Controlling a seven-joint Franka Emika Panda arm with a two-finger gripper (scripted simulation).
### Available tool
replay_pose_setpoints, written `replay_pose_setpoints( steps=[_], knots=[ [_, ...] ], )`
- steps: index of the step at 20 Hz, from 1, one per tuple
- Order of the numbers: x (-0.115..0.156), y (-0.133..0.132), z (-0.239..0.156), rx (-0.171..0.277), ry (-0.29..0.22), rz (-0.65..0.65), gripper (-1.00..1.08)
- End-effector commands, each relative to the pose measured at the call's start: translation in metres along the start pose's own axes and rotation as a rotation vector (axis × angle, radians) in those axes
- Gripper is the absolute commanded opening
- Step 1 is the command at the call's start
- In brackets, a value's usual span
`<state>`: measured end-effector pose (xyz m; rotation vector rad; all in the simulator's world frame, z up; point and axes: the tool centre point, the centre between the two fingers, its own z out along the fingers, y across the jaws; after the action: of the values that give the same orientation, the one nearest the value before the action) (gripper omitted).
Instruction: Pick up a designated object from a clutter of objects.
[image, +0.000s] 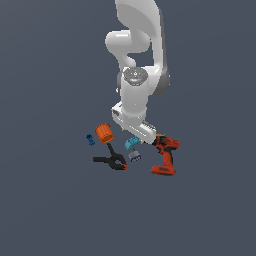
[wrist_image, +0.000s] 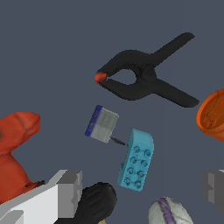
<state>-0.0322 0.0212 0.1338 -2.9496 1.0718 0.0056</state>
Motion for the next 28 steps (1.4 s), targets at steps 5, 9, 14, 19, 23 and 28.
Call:
replay_pose_setpoints(
  steps=[5,9,14,19,23,28],
  knots=[
    [-0.016,0.007,0.033,0.000,0.002,0.147,1.00],
    [-0.024,0.012,0.046,-0.001,0.003,0.212,1.00],
    [-0.030,0.015,0.057,-0.001,0.004,0.265,1.00],
    [-0.033,0.017,0.062,-0.001,0.005,0.287,1.00],
    [-0.032,0.017,0.062,-0.002,0.004,0.284,1.00],
    [-0.033,0.017,0.074,-0.002,0.004,0.285,1.00]
  ],
)
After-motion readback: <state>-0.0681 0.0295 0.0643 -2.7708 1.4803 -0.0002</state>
